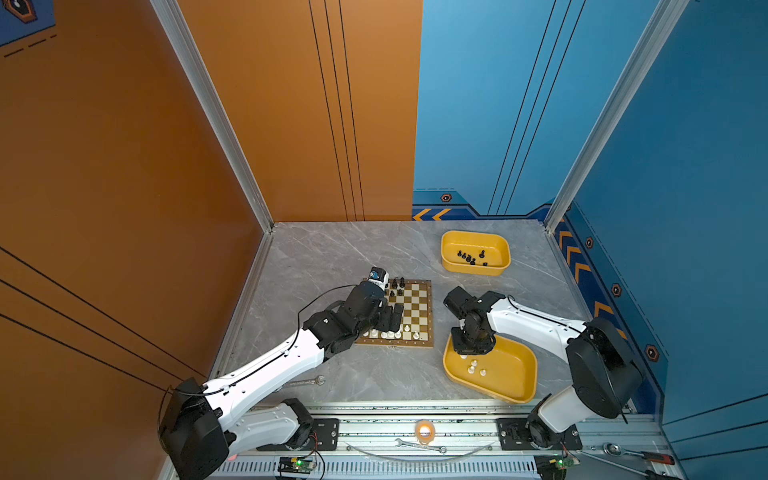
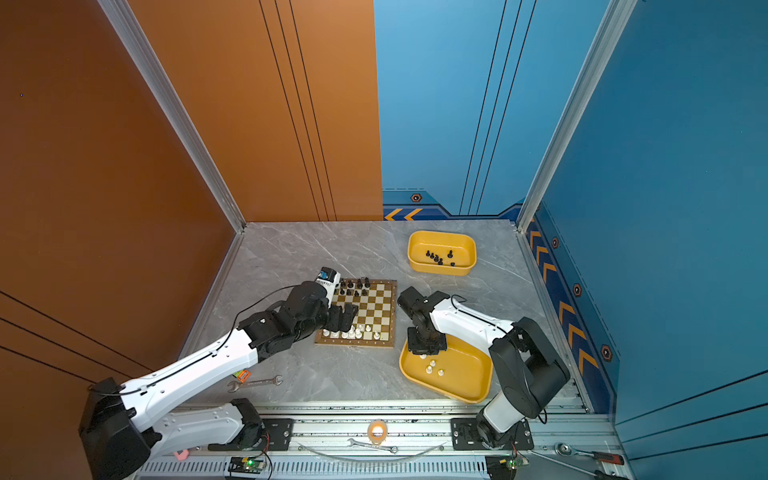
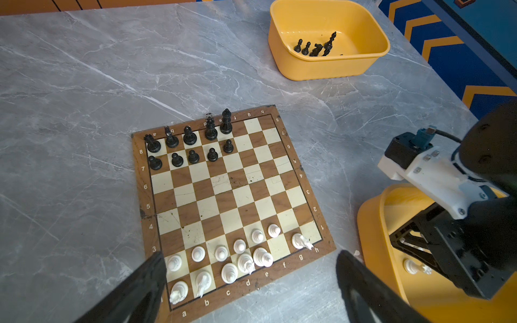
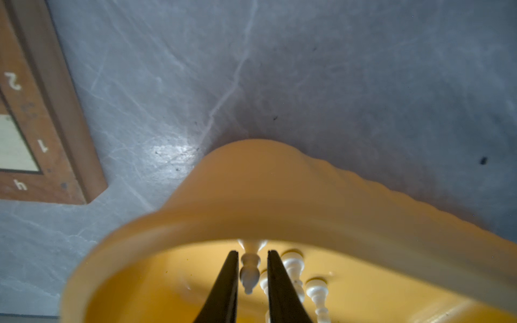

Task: Set up the chess pieces on the board
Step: 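Lower the right gripper into the tub and grasp another white pawn, then carry the white pawn with the right gripper over the board's nearest corner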

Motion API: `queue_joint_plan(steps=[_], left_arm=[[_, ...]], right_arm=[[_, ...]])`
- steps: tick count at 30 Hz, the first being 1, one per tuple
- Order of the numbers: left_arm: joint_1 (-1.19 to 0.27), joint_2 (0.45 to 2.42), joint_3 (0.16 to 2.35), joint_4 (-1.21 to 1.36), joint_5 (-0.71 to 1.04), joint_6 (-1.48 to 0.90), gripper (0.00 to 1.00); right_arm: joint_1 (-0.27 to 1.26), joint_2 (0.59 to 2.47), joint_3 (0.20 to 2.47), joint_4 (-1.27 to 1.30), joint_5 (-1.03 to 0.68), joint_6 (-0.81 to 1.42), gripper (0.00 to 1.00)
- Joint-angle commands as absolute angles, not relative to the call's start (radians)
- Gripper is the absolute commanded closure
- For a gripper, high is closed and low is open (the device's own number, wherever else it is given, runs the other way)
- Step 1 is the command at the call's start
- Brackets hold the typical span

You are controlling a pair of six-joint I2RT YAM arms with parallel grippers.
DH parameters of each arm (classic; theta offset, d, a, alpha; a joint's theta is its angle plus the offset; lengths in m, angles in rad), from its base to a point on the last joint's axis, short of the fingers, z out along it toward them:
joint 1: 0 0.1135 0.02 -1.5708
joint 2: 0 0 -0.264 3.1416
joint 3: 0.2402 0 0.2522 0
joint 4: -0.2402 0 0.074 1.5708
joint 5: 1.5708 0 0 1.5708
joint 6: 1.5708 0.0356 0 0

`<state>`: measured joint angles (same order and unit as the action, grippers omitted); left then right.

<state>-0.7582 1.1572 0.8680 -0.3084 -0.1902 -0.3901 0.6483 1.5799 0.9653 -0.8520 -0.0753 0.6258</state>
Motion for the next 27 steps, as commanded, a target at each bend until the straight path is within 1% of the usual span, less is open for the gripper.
queue_joint_plan(steps=[1, 4, 10, 13, 19, 27], left_arm=[[-0.747, 1.141, 0.882, -0.336, -0.18, -0.383, 0.04], [-0.747, 1.144, 0.883, -0.336, -0.182, -0.383, 0.04], [-0.746, 1.149, 0.885, -0.337, -0.18, -0.383, 0.04], [-0.742, 1.146, 0.884, -0.34, -0.182, -0.383, 0.04], [-0.725, 1.135, 0.877, -0.341, -0.186, -0.379, 0.04], [-0.681, 1.104, 0.84, -0.32, -0.175, -0.375, 0.04]], right_arm=[[0.642, 1.59, 0.953, -0.845, -0.074, 0.613, 0.79], [0.64, 1.594, 0.956, -0.844, -0.077, 0.61, 0.8], [0.638, 1.602, 0.96, -0.848, -0.083, 0.607, 0.91], [0.639, 1.592, 0.97, -0.87, -0.078, 0.605, 0.92], [0.63, 1.54, 1.047, -0.967, -0.047, 0.597, 0.93], [0.628, 1.522, 1.248, -1.111, -0.008, 0.58, 0.93]])
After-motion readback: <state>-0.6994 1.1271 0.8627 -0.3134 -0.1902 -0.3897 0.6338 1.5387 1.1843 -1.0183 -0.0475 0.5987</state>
